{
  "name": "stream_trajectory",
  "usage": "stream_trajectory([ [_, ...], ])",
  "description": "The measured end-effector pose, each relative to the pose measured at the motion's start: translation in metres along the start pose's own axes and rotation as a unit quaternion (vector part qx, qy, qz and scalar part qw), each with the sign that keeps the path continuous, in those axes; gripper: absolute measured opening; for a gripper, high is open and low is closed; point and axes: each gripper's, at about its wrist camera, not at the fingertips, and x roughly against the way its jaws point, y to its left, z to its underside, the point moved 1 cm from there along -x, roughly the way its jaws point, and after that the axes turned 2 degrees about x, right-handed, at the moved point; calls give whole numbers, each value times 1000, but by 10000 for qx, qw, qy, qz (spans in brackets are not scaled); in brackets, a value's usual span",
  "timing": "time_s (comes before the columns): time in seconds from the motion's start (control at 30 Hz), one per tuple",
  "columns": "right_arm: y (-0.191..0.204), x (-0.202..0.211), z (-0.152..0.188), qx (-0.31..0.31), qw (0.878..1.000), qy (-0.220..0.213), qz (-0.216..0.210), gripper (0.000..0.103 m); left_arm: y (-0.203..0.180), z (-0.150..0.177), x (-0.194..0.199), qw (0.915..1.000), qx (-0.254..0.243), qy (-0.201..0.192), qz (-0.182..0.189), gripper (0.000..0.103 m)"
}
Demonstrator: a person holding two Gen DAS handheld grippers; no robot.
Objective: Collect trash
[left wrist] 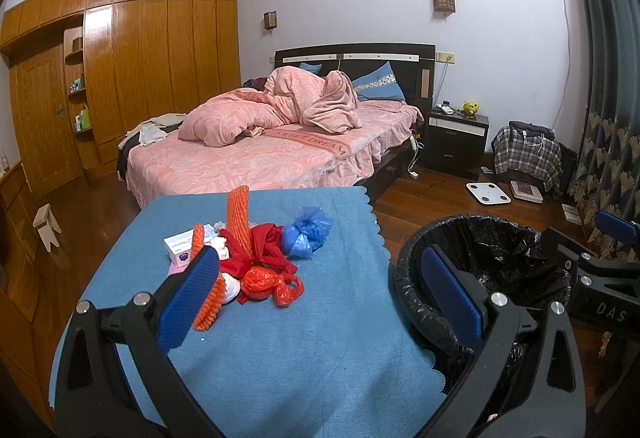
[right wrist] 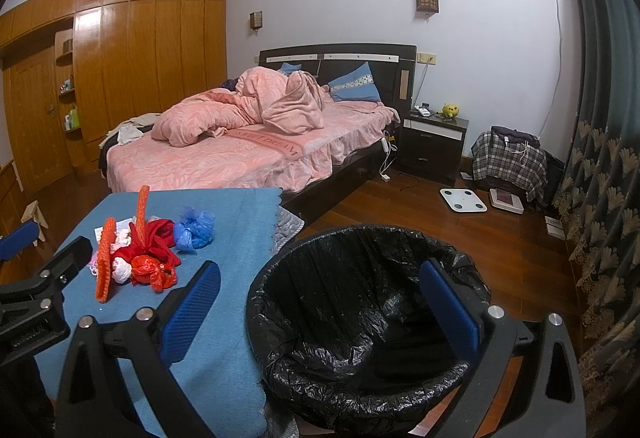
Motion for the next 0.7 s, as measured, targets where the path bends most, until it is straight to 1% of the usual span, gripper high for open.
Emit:
stream_trajectory([
  [0.7,1,-1,-2,-1,10000,-2,1,97,0,0,0,10000,6,6,4,98],
])
